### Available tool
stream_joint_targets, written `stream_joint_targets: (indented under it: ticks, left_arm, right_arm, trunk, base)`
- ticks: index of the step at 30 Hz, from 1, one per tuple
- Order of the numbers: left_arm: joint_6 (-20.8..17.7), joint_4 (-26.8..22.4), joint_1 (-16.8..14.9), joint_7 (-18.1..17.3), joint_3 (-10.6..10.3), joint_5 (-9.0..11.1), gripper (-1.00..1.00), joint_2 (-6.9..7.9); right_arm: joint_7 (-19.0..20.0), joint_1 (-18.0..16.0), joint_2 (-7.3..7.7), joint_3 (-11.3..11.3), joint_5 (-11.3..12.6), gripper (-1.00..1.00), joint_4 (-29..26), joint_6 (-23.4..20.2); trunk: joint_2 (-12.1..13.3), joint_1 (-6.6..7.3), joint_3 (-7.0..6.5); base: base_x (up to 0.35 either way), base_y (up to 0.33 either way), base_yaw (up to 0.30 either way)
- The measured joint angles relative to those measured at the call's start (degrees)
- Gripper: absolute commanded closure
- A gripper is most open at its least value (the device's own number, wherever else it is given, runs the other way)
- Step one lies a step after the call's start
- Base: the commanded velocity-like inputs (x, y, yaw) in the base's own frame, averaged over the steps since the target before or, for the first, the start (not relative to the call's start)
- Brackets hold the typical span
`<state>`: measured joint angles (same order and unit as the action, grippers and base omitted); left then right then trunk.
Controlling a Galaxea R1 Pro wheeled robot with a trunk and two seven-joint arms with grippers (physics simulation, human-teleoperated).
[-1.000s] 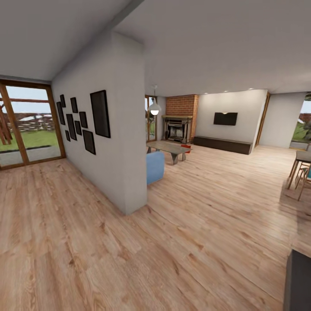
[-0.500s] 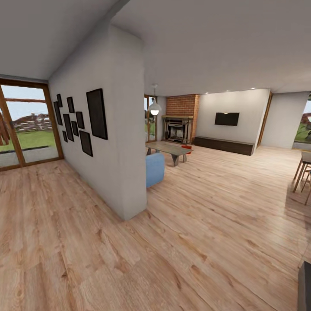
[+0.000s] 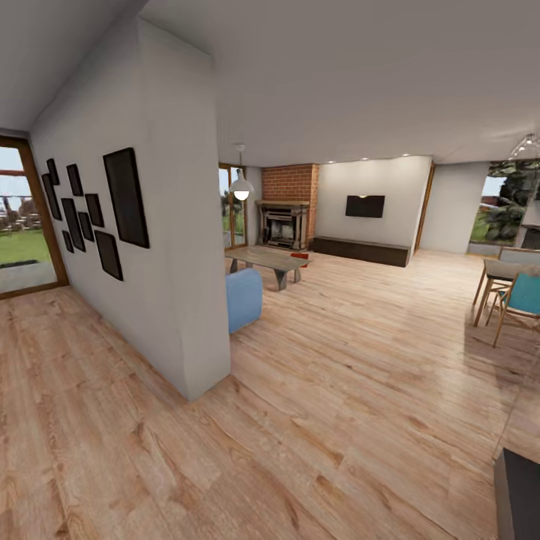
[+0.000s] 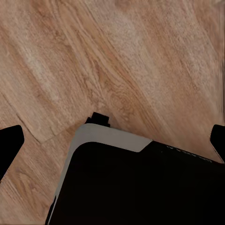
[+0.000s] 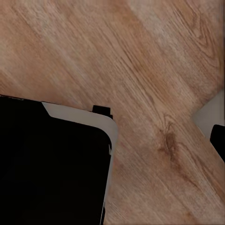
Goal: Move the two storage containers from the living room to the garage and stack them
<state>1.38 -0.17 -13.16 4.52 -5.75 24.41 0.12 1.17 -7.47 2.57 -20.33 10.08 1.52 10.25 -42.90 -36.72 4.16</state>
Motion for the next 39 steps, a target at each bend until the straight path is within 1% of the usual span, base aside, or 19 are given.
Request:
stream_joint_targets:
  ticks: [25,29,39]
  left_arm:
    - [0.19,0.0,0.0,0.0,0.0,0.09,-1.0,-0.03]
    - [0.16,-0.02,0.01,0.0,0.0,0.1,-1.0,0.01]
    - [0.01,-0.02,0.01,0.0,0.0,0.04,-1.0,0.02]
  right_arm:
    - [0.26,0.0,0.0,-0.11,-0.13,-1.0,-0.01,-0.12]
    - [0.04,-0.01,0.08,-0.07,-0.06,-1.0,-0.01,-0.05]
    - [-0.43,-0.01,0.22,-0.09,-0.02,-1.0,0.0,-0.09]
  trunk:
    - [0.0,0.0,0.42]
    - [0.0,0.0,0.47]
    - [0.0,0.0,0.48]
  base:
    - [0.323,0.0,-0.281]
    - [0.323,0.0,-0.091]
    - [0.323,0.0,-0.007]
